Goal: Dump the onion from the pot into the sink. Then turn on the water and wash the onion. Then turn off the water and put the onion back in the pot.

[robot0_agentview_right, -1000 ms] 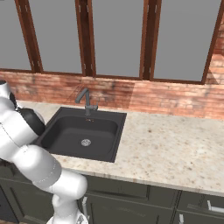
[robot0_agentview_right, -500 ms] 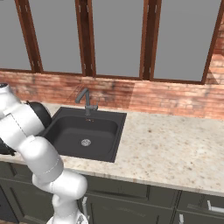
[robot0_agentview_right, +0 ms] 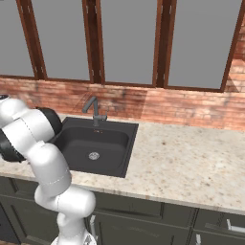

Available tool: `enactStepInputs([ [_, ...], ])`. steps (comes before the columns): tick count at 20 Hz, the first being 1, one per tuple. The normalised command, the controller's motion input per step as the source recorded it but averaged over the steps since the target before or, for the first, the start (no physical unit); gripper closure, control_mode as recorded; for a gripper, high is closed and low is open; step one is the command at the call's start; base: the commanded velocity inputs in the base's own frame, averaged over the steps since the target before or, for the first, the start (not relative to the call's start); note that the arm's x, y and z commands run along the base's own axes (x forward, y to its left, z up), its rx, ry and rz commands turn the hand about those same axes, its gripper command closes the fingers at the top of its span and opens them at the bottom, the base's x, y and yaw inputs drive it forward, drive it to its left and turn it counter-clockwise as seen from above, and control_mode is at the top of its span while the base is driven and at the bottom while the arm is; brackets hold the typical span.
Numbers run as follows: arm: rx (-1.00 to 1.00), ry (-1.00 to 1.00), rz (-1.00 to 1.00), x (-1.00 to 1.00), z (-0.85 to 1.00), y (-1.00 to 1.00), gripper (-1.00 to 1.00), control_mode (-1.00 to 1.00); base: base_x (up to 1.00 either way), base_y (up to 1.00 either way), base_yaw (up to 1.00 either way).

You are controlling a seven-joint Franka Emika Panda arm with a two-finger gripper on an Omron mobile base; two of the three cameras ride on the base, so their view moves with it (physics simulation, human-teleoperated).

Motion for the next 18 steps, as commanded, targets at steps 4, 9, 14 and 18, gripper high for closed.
enactStepInputs([
  [4, 0.0, 0.0, 0.0, 0.08, -0.07, 0.01, 1.0, -1.0, 0.0, 0.0, 0.0],
  [9, 0.0, 0.0, 0.0, 0.04, 0.0, 0.02, -1.0, -1.0, 0.0, 0.0, 0.0],
  [14, 0.0, 0.0, 0.0, 0.0, 0.0, 0.0, -1.0, -1.0, 0.0, 0.0, 0.0],
  [18, 0.0, 0.0, 0.0, 0.0, 0.0, 0.0, -1.0, -1.0, 0.0, 0.0, 0.0],
])
